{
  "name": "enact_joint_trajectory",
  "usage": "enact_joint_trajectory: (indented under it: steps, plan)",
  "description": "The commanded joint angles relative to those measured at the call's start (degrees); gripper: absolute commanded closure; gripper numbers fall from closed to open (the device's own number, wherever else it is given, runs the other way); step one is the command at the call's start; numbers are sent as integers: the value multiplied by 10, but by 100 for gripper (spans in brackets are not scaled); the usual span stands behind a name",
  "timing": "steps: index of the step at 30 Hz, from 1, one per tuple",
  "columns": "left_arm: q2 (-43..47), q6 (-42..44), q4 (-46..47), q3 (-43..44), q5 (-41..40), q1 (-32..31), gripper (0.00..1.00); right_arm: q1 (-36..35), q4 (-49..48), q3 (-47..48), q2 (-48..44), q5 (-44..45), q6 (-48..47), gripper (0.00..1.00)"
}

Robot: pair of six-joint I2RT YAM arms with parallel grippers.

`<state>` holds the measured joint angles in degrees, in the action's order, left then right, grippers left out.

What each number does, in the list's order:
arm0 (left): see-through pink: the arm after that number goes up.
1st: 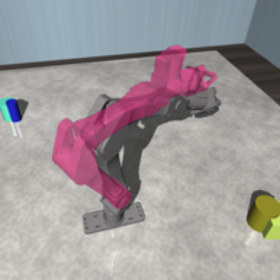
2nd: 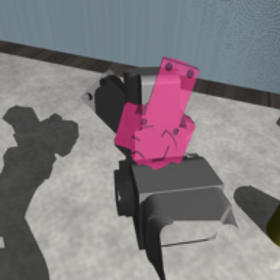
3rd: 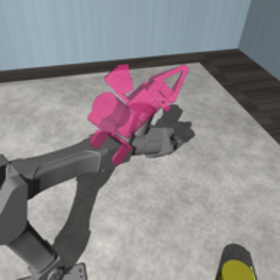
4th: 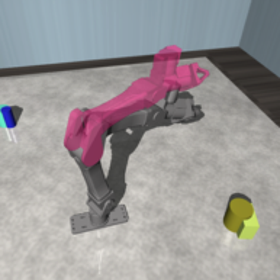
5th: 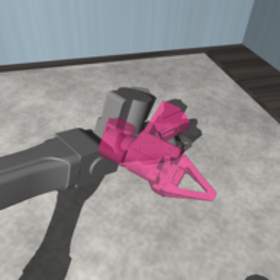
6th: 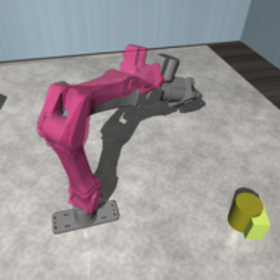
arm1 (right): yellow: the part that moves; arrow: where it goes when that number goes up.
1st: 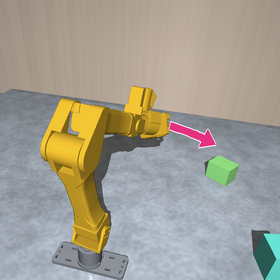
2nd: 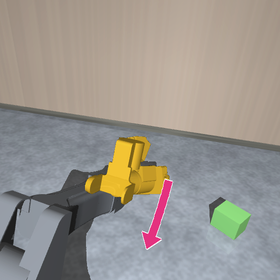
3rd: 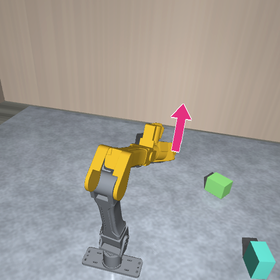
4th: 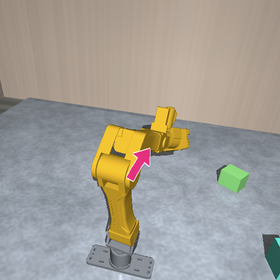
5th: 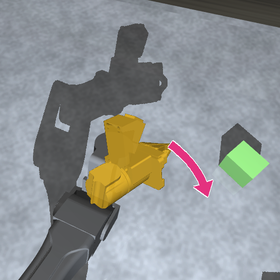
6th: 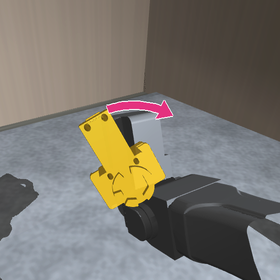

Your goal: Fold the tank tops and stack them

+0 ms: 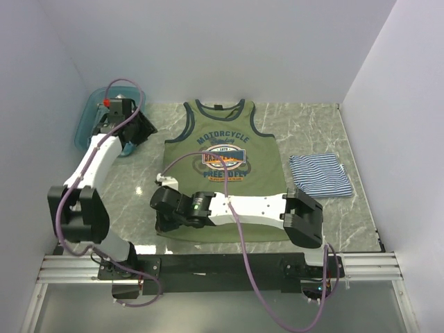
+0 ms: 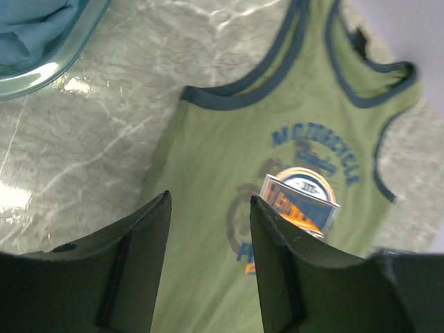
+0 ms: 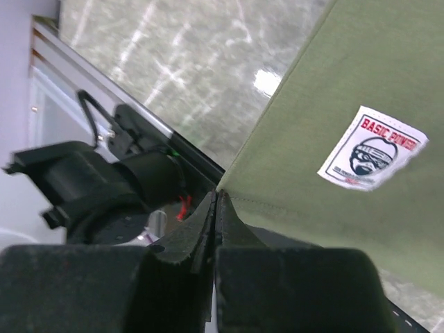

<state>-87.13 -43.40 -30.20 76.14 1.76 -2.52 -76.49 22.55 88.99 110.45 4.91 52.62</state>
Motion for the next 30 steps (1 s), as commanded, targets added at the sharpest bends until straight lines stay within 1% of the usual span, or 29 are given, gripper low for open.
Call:
enact_joint_trajectory:
  steps: [1,7,11,17,19,23,28,30]
  plan:
    - [-43,22,46,8,-7,2,46,5,-23,-19,-27,-15,-2,100]
    - [-142,43,73,27,-6,1,48,9,-41,-61,-36,-22,14,100]
    - [-208,54,87,57,-1,1,49,14,-50,-81,-42,-24,20,100]
    - [-250,70,133,64,25,1,49,19,-46,-94,-45,-18,24,100]
    - [-261,76,148,70,39,1,51,20,-44,-94,-43,-17,25,100]
    - [-292,82,151,85,44,0,53,20,-43,-96,-43,-15,26,100]
    - [-326,84,147,101,43,0,60,20,-39,-94,-39,-14,27,100]
    - [-332,83,150,103,44,-1,61,19,-38,-95,-41,-10,28,100]
